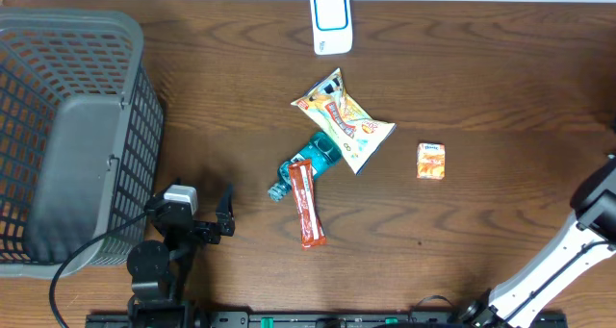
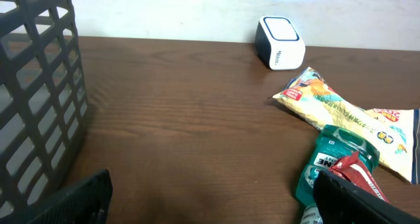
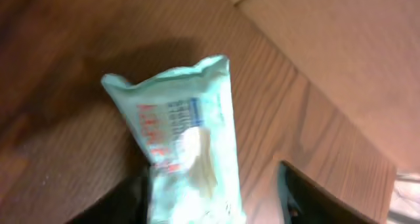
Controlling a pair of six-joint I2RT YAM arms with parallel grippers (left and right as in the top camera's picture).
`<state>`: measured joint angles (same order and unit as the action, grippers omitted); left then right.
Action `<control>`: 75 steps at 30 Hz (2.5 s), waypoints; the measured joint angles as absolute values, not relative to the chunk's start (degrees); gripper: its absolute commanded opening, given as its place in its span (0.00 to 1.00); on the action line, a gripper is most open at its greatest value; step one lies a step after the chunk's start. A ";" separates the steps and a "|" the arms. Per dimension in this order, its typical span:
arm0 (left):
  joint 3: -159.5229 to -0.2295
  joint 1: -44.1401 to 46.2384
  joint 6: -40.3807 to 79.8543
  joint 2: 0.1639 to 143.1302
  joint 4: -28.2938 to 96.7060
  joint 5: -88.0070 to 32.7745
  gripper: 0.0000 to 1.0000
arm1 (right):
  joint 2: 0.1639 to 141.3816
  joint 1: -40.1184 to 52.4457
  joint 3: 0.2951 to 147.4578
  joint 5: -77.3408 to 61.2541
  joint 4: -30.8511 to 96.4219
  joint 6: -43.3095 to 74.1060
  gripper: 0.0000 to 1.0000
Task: Scan the item barcode
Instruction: 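Carry the wipes pack off the table to the right, then return the right gripper and reach toward the orange Kleenex tissue pack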
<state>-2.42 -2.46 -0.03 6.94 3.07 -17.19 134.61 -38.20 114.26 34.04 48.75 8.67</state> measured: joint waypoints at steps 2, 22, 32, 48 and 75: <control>-2.42 -2.46 -0.03 6.94 3.07 -17.19 0.98 | 133.58 -38.63 114.26 30.33 48.90 8.73 0.77; -2.42 -2.46 -0.03 6.94 3.07 -17.17 0.98 | 98.04 -19.94 114.28 -6.98 50.37 11.86 0.99; -2.42 -2.46 -0.03 6.94 3.07 -17.19 0.98 | 97.03 -6.66 114.63 -12.08 74.13 13.08 0.99; -2.42 -2.46 -0.03 6.94 3.07 -17.19 0.98 | 104.62 4.05 112.68 -11.44 86.28 19.33 0.88; -2.42 -2.46 -0.03 6.94 3.05 -17.17 0.98 | 104.64 6.90 72.42 -1.56 53.60 31.14 0.01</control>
<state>-2.42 -2.46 -0.03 6.94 3.05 -17.17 104.64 6.90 72.42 -1.56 53.60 31.14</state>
